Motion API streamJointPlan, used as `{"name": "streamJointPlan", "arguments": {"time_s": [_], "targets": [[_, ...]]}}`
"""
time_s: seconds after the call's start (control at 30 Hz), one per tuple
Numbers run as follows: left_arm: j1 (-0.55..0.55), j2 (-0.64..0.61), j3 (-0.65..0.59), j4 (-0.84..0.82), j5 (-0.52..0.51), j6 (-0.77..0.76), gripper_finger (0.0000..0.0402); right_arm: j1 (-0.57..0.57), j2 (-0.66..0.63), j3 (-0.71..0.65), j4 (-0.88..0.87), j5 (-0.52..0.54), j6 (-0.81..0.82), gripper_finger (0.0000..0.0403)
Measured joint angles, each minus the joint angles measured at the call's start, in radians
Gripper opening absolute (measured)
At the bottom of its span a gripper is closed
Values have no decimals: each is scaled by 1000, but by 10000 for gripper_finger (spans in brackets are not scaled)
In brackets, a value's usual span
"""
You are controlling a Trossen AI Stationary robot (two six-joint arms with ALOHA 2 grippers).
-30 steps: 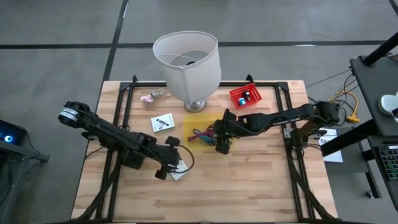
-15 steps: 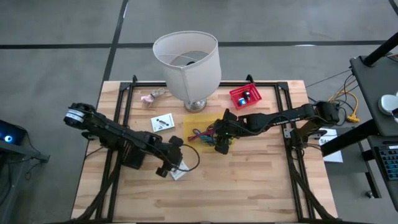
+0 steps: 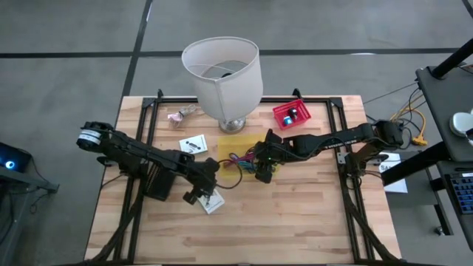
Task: Pick and place items into bin
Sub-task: Put the bottom white card reader box into the black bin
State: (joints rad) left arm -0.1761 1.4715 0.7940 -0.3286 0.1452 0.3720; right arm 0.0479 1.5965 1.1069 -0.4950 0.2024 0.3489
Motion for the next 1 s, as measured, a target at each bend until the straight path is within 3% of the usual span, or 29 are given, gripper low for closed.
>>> {"name": "streamJointPlan", "arguments": {"time_s": [0.3, 0.63, 1.0], "targets": [[26, 6, 2, 8, -15, 60, 183, 0, 0, 0, 0, 0, 0, 149], [26, 112, 28, 21, -32, 64, 183, 0, 0, -3, -3, 1, 0, 148], [24, 107, 89, 34, -24, 65, 183, 0, 0, -6, -3, 1, -7, 146]]}}
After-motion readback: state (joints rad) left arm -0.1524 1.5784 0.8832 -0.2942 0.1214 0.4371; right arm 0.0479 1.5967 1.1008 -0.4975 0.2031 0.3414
